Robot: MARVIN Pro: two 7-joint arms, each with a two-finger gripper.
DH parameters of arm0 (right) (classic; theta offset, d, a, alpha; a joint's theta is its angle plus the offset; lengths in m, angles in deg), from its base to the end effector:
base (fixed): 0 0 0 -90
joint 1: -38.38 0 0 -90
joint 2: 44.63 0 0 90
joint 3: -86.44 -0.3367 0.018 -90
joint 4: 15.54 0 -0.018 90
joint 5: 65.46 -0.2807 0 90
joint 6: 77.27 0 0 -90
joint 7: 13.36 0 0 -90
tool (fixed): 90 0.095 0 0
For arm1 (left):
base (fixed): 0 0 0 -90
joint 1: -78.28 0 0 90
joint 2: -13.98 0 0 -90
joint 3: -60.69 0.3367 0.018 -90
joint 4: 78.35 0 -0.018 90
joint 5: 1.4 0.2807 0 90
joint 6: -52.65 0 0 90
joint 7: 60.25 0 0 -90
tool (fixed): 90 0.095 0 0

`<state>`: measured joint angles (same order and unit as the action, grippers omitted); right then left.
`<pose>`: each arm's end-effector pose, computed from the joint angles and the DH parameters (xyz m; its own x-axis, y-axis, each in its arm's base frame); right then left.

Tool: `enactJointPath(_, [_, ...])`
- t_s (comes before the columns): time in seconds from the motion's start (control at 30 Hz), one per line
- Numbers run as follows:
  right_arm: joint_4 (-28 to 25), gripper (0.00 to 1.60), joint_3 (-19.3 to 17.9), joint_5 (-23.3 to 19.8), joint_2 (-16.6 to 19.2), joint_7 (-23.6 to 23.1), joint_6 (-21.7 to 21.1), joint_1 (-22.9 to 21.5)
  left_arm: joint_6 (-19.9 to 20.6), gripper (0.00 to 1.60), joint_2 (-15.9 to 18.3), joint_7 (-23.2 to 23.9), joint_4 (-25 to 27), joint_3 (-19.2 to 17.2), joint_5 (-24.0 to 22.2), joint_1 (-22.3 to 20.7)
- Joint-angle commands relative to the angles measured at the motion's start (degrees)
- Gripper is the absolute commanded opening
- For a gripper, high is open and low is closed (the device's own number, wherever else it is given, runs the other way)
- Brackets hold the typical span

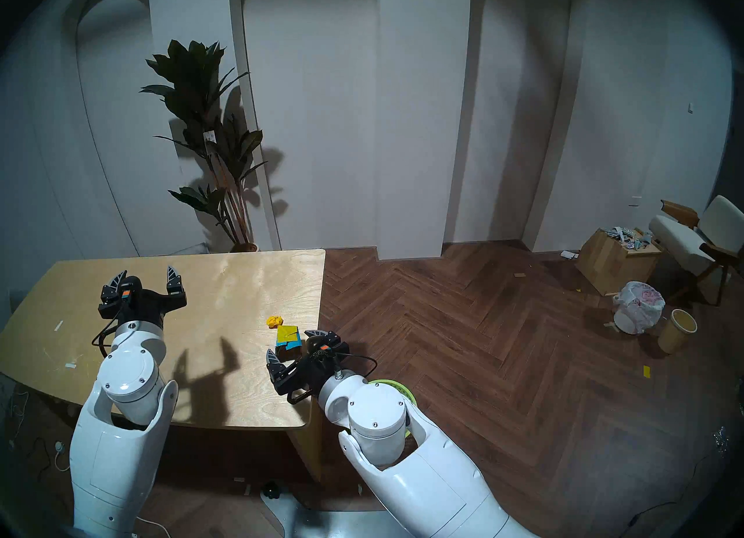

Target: Put the trash into the trash bin on the ground

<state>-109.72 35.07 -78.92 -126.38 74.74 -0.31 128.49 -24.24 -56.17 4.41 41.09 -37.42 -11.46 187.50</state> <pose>0.3012 0.1992 -0.3806 0.2653 0.0590 0.9624 0.6443 -0.7534 -0.1314 0.2778 0.1481 -0.2611 0.0290 -0.1993 0.9795 0.4167 -0.8883 -0.1931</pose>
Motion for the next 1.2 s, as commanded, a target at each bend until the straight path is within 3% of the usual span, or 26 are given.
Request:
enactJointPath(0.0, [2.3,1.6,2.6,-4.1,-2.3,3.5,1.4,-5.0,3.5,1.6,1.5,3.4,6.5,-3.9,-3.6,6.0])
enactJointPath(0.33, [9.3,1.6,7.2,-10.3,-4.2,10.7,7.1,-9.7,6.8,1.6,2.7,8.3,8.2,-8.2,-8.2,9.0])
enactJointPath(1.0, [23.6,1.6,13.8,-13.4,-9.4,16.3,15.2,-17.4,7.9,1.6,3.2,10.5,8.8,-9.8,-10.2,9.8])
enactJointPath(1.1, [24.8,0.78,14.4,-13.7,-9.8,16.7,16.2,-18.0,7.9,1.6,3.3,10.6,8.9,-9.8,-10.2,9.9])
enactJointPath(1.17, [25.3,0.54,14.6,-13.8,-10.0,16.9,17.0,-18.2,7.9,1.6,3.3,10.6,8.9,-9.9,-10.2,9.9])
